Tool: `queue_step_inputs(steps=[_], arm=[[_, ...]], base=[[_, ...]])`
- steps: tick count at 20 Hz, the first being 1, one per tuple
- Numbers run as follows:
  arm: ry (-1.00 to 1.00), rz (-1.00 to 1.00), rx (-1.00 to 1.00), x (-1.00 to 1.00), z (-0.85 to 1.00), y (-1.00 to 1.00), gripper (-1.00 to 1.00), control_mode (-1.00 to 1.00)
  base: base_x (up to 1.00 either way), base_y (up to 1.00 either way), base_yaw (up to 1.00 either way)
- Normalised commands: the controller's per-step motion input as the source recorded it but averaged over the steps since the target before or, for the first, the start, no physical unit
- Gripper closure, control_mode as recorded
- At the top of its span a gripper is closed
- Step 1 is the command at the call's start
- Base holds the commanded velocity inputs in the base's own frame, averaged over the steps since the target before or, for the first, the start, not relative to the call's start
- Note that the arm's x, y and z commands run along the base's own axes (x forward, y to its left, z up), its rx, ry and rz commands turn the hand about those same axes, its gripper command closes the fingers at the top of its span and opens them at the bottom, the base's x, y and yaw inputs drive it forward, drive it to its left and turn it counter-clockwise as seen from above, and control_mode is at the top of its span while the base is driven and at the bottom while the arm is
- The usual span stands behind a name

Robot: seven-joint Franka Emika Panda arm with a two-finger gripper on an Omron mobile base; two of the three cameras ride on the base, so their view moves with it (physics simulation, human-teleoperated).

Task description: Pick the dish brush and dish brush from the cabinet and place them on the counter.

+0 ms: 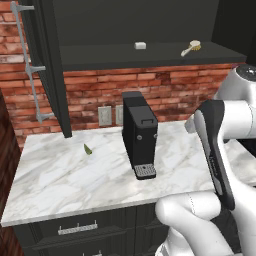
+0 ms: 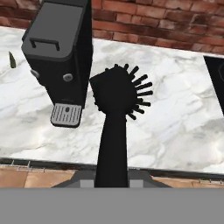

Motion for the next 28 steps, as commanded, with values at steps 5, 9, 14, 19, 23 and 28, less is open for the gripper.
queue_step_inputs(steps=[5,9,14,19,23,28], arm=[[-0.07,0.03,0.0,0.04,-0.4,-0.13,1.0,-1.0],[-0.15,0.04,0.0,0.2,-0.33,-0.04,1.0,-1.0],[-0.07,0.03,0.0,0.16,-0.39,-0.1,1.0,-1.0],[0.0,0.02,0.0,0.09,-0.27,-0.19,1.0,-1.0],[0.0,0.01,0.0,0.21,-0.17,-0.24,1.0,-1.0],[0.0,0.01,0.01,0.32,-0.12,-0.19,1.0,-1.0]], base=[[0.0,0.0,0.0],[0.0,0.0,0.0],[0.0,0.0,0.0],[0.0,0.0,0.0],[0.0,0.0,0.0],[0.0,0.0,0.0]])
